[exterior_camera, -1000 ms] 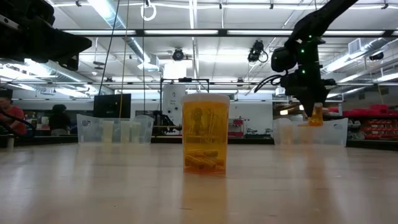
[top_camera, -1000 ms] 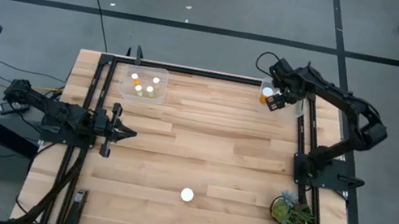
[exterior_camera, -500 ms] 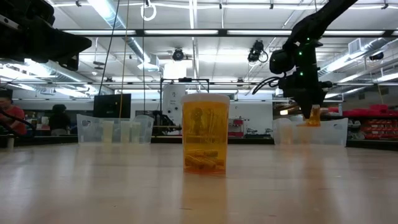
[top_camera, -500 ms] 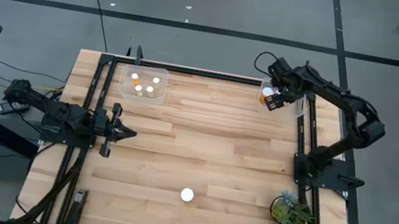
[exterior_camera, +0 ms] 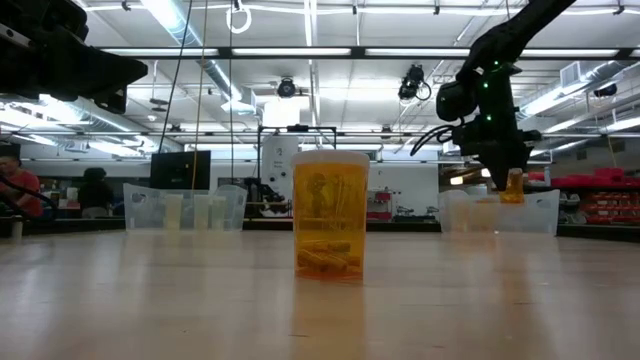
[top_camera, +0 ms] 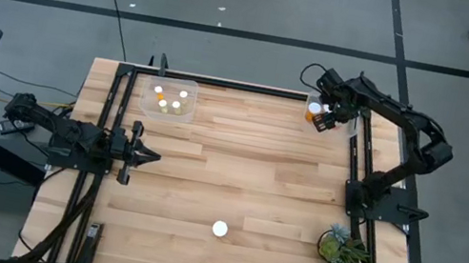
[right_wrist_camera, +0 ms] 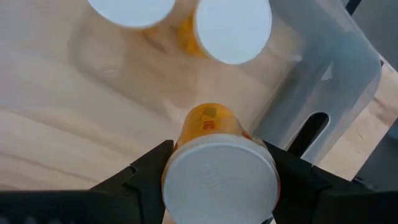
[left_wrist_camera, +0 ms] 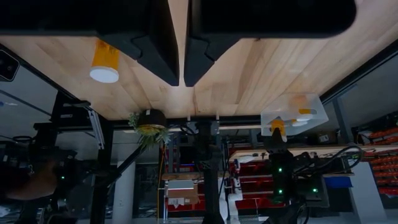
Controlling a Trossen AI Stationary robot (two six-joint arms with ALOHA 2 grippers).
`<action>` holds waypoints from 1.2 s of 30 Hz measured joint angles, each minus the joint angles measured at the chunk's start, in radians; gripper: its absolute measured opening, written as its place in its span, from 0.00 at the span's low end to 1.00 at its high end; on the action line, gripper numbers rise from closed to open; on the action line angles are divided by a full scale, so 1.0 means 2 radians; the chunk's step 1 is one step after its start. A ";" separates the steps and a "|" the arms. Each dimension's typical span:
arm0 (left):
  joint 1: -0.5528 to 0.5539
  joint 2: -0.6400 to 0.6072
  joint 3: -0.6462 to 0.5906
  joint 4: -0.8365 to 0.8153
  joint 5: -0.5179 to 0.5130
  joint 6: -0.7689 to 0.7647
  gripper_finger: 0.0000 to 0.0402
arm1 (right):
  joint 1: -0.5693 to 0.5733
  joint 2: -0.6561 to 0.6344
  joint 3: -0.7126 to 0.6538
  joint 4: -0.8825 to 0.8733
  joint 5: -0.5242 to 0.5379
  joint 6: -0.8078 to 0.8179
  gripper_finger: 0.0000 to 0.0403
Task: Pick and place medicine bottles into bin by pill shape (circle, oval)
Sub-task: Put the right orange capsule bottle into the right transparent bin
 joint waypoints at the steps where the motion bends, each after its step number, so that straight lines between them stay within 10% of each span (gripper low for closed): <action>1: 0.000 0.000 0.000 0.000 0.000 0.000 0.07 | 0.000 0.000 0.000 0.000 0.000 0.000 0.56; 36: 0.000 0.000 0.000 0.000 0.000 0.000 0.09 | 0.033 -0.001 -0.036 0.083 -0.026 0.048 0.56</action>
